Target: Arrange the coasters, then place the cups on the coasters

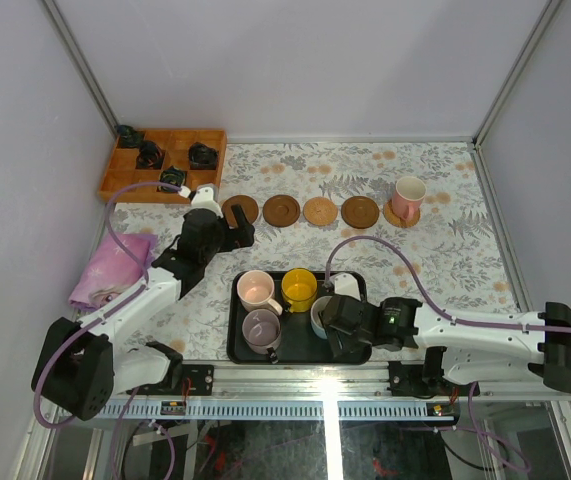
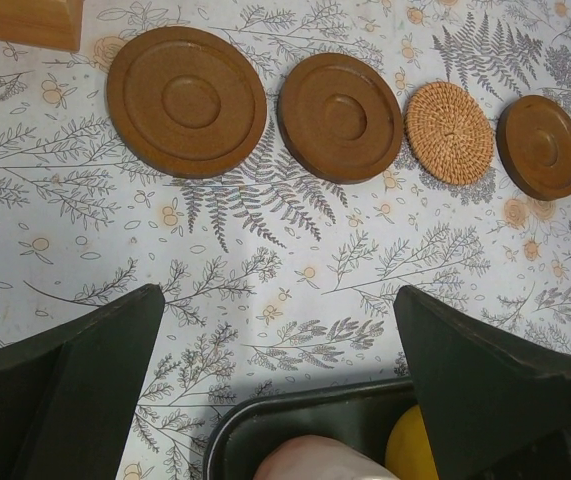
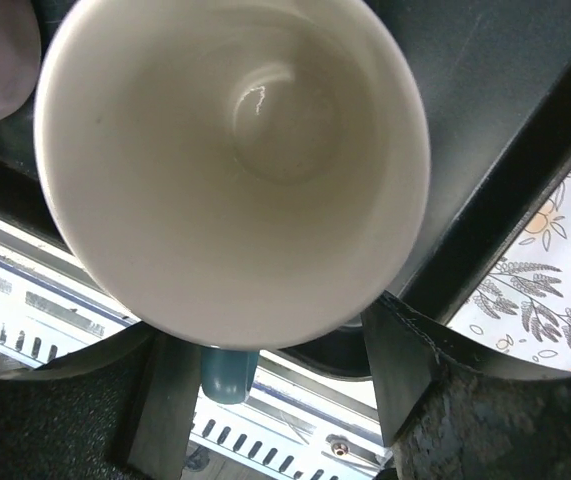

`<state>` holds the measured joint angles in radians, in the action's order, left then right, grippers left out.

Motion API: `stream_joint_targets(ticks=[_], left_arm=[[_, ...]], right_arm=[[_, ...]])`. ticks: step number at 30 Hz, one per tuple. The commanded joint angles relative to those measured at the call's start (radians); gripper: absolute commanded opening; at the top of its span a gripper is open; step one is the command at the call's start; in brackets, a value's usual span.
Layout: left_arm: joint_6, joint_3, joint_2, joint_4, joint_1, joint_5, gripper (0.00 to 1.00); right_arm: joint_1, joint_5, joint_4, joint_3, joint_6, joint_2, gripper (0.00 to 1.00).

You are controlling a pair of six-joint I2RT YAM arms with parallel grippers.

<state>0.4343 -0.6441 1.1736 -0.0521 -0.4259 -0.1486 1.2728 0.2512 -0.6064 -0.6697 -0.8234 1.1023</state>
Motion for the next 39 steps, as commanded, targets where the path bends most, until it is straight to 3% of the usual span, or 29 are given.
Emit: stream_joint_targets(ticks=[1, 8, 15, 16, 17, 18, 19, 27, 39], left_arm=[[0.006, 0.001, 0.008, -0.020, -0.008, -0.004, 1.00], [0.009, 0.007, 0.016, -0.020, -0.012, -0.009, 1.00], [0.009, 0.003, 0.023, -0.020, -0.016, -0.010, 1.00], [0.009, 0.003, 0.022, -0.019, -0.016, -0.010, 1.00], [0.009, 0.003, 0.023, -0.018, -0.018, -0.010, 1.00], [0.009, 0.004, 0.023, -0.017, -0.017, -0.010, 1.00], [0.009, 0.004, 0.024, -0.018, -0.017, -0.010, 1.00], [0.011, 0.006, 0.029, -0.017, -0.023, -0.011, 1.00], [0.008, 0.011, 0.036, -0.021, -0.028, -0.023, 1.00]], right_arm=[[0.015, 0.052, 0.065, -0.002, 0.007, 0.022, 0.66], [0.019, 0.053, 0.076, -0.004, 0.019, 0.047, 0.62], [0.020, 0.046, 0.077, 0.002, 0.015, 0.054, 0.48], [0.020, 0.043, 0.077, 0.003, 0.015, 0.056, 0.42], [0.021, 0.042, 0.076, 0.004, 0.016, 0.058, 0.15], [0.023, 0.042, 0.074, 0.005, 0.012, 0.058, 0.02], [0.023, 0.040, 0.073, 0.006, 0.011, 0.059, 0.00], [0.031, 0.043, 0.049, 0.001, 0.011, 0.052, 0.00], [0.060, 0.349, -0.207, -0.162, -0.091, -0.024, 0.00]])
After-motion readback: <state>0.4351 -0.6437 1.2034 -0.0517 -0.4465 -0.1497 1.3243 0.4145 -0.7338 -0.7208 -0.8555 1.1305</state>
